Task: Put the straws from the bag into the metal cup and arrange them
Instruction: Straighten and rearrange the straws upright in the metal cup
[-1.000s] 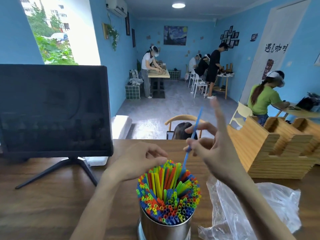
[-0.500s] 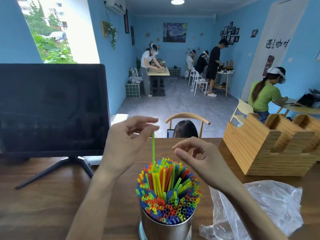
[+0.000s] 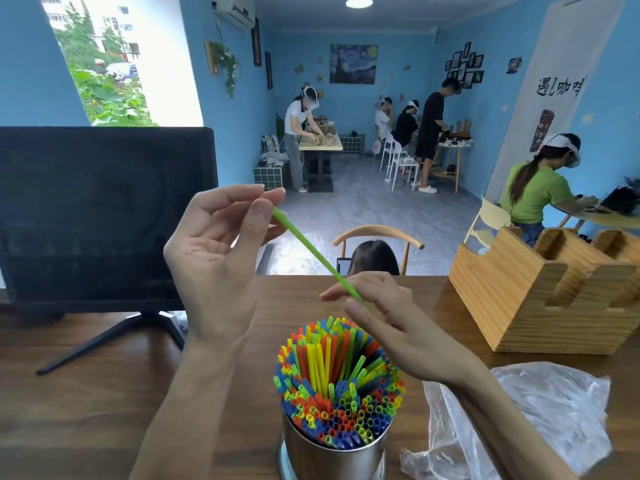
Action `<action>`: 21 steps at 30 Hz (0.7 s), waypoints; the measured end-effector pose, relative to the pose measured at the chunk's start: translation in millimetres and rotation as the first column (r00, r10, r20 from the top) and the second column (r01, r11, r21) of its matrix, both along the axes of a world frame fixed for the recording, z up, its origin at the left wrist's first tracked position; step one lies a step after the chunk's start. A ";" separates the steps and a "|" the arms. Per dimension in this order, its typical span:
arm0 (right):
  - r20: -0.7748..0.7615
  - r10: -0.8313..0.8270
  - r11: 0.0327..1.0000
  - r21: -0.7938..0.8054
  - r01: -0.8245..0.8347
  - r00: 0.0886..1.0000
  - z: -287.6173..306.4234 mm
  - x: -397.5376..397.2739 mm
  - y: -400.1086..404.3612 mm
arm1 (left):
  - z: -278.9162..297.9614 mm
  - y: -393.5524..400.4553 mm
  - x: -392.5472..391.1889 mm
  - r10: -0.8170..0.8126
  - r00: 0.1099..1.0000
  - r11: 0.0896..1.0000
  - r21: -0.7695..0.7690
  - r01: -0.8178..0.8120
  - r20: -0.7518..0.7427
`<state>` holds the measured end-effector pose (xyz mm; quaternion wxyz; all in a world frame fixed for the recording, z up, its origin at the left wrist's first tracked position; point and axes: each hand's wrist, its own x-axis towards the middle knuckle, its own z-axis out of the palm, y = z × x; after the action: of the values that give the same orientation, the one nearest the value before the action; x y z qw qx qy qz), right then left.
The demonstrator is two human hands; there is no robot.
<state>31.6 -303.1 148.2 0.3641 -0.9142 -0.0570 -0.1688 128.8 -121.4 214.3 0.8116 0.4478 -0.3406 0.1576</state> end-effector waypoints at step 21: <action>0.356 -0.261 0.664 0.741 -0.100 0.897 35.7 -25.3 -34.7 | -50.8 20.5 29.6 -0.169 0.977 0.422 0.887 0.188 -0.126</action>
<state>6.3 -337.8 183.9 0.6741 -0.6257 -0.0208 -0.3920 158.4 -100.9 163.5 0.4680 0.7705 -0.4106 -0.1364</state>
